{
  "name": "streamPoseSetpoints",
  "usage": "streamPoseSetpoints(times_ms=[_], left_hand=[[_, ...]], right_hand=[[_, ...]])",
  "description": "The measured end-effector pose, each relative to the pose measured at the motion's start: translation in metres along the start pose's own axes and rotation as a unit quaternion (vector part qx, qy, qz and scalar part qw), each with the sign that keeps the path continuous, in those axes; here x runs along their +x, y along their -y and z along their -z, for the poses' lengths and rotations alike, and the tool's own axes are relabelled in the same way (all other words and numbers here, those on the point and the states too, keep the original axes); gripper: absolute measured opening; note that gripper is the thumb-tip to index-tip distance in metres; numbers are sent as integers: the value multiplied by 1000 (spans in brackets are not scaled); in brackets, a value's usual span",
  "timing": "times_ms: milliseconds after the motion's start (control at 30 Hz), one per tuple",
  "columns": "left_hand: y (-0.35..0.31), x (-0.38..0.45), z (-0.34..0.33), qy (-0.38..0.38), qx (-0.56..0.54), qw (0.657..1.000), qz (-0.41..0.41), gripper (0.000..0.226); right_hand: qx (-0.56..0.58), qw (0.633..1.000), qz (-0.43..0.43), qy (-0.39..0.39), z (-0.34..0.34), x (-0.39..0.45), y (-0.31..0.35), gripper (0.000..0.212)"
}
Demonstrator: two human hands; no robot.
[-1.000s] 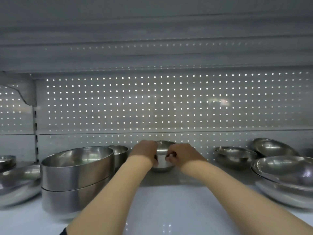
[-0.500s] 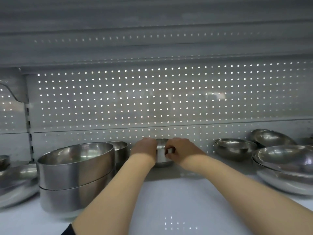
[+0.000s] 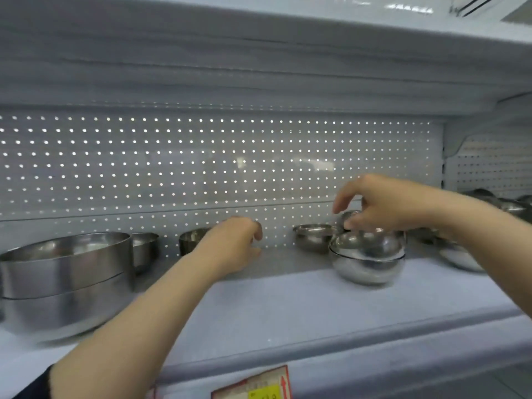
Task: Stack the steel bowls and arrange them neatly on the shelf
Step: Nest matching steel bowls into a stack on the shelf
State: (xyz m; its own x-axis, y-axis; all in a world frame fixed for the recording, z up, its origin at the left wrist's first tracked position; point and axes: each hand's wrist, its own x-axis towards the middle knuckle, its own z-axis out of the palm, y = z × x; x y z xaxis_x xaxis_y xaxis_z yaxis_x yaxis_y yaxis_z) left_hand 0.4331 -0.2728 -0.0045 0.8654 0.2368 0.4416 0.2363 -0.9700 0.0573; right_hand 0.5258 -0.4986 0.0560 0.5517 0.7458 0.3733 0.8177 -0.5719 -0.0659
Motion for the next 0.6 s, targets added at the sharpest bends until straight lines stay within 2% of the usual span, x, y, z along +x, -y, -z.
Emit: streamPoseSetpoints(times_ms=[133, 267, 333, 433, 500, 600], left_hand=[[-47, 5, -6, 27, -33, 999, -29, 30], [-90, 19, -12, 57, -163, 984, -54, 32], [-107, 25, -15, 79, -185, 977, -77, 31], [-123, 31, -19, 114, -166, 975, -90, 20], [-128, 35, -21, 110, -133, 981, -91, 12], [-131, 37, -20, 96, -103, 985, -95, 9]], right_hand=[[-19, 997, -10, 71, 6, -16, -50, 24], [10, 996, 27, 82, -10, -15, -80, 18], [23, 994, 54, 88, -17, -11, -90, 15], [31, 992, 86, 87, -23, -9, -99, 11], [17, 991, 106, 74, -26, -9, -104, 20], [18, 990, 129, 46, -33, -15, -110, 15]])
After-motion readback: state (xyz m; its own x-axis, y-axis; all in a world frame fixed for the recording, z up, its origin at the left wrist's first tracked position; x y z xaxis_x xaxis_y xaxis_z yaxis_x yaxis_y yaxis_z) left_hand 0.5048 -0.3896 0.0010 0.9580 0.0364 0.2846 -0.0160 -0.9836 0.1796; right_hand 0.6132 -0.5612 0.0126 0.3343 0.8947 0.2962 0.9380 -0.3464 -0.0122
